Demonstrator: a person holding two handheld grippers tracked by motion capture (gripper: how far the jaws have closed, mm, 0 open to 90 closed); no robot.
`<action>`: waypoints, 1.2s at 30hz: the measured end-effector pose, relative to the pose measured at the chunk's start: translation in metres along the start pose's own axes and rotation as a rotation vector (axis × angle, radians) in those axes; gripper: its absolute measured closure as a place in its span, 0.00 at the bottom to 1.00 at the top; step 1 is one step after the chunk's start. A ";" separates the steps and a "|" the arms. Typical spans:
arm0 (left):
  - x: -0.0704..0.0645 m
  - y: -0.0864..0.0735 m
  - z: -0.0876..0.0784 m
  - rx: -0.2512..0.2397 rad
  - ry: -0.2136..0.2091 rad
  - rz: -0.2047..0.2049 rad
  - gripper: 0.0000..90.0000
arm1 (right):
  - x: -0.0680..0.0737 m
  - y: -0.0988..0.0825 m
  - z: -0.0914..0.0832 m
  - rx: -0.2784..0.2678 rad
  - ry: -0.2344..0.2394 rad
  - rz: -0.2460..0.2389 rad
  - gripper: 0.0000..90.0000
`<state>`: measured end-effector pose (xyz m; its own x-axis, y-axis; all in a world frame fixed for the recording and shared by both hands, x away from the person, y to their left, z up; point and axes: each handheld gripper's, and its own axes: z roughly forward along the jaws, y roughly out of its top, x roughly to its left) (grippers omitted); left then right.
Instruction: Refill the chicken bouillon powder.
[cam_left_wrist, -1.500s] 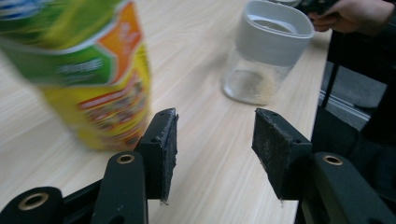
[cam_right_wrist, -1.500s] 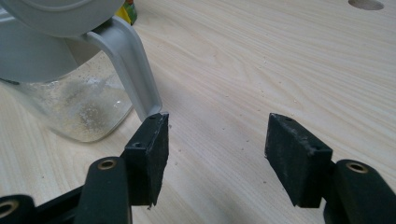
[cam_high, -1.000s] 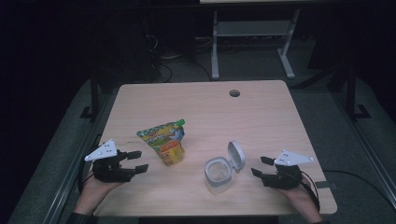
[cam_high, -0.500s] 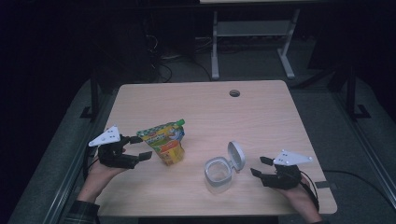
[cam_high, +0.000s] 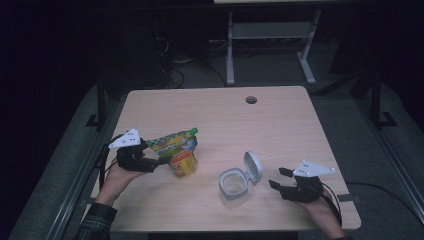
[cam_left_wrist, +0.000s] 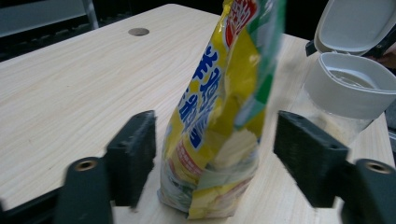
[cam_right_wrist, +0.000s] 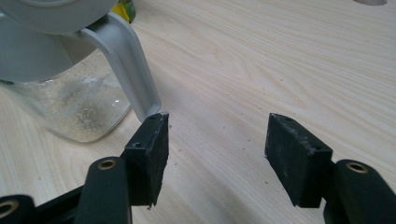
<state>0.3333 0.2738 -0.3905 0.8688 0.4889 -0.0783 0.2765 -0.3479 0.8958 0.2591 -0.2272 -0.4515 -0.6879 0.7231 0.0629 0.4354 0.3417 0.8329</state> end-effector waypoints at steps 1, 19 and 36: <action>0.000 0.000 0.000 0.002 -0.003 0.004 0.43 | 0.000 0.000 -0.001 -0.001 0.001 -0.002 0.44; -0.004 0.001 0.000 -0.011 -0.016 0.002 0.87 | 0.001 0.000 0.000 0.002 0.000 -0.002 0.44; -0.012 0.021 0.006 0.003 0.031 -0.025 0.97 | 0.006 0.000 -0.005 0.006 0.007 -0.012 0.44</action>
<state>0.3313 0.2560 -0.3728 0.8482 0.5224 -0.0869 0.2993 -0.3376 0.8924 0.2522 -0.2254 -0.4484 -0.6970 0.7148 0.0570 0.4307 0.3538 0.8303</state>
